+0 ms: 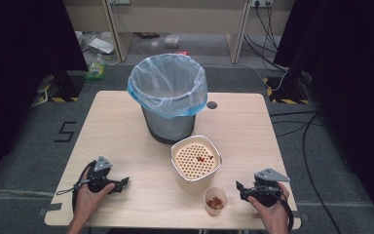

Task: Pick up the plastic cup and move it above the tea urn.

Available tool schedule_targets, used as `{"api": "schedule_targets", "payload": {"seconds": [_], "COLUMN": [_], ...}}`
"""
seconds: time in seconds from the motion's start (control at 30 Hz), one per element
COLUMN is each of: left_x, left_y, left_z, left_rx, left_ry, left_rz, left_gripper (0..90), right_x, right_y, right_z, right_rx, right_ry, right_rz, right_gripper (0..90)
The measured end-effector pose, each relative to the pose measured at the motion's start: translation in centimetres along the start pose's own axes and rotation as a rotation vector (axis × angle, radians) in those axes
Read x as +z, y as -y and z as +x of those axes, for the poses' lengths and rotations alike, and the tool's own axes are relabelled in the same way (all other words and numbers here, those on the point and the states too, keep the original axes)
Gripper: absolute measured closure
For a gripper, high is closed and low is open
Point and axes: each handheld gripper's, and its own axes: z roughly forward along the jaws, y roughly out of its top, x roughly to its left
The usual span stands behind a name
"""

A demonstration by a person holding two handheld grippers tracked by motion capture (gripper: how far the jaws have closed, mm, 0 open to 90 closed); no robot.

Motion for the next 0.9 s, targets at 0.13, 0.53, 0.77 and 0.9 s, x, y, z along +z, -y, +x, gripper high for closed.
{"api": "schedule_targets", "payload": {"seconds": [0.13,0.53,0.77,0.9], "left_x": [0.0,0.0,0.0,0.0], "left_y": [0.0,0.0,0.0,0.0], "left_z": [0.0,0.0,0.0,0.0], "left_rx": [0.0,0.0,-0.001,-0.001], "left_ry": [0.0,0.0,0.0,0.0], "left_rz": [0.001,0.002,0.002,0.001], "left_gripper": [0.0,0.0,0.0,0.0], "right_x": [-1.3,-3.8,-3.4,-2.2], "right_y": [-0.4,-2.0,-2.3,-1.9], "right_z": [1.1,4.3,5.9,6.3], "right_rx": [-0.011,-0.088,-0.149,-0.174], "right_ry": [-0.024,-0.078,-0.135,-0.172], "right_rz": [-0.018,-0.052,-0.032,0.0], "right_gripper": [28.9,36.9,41.1,46.3]}}
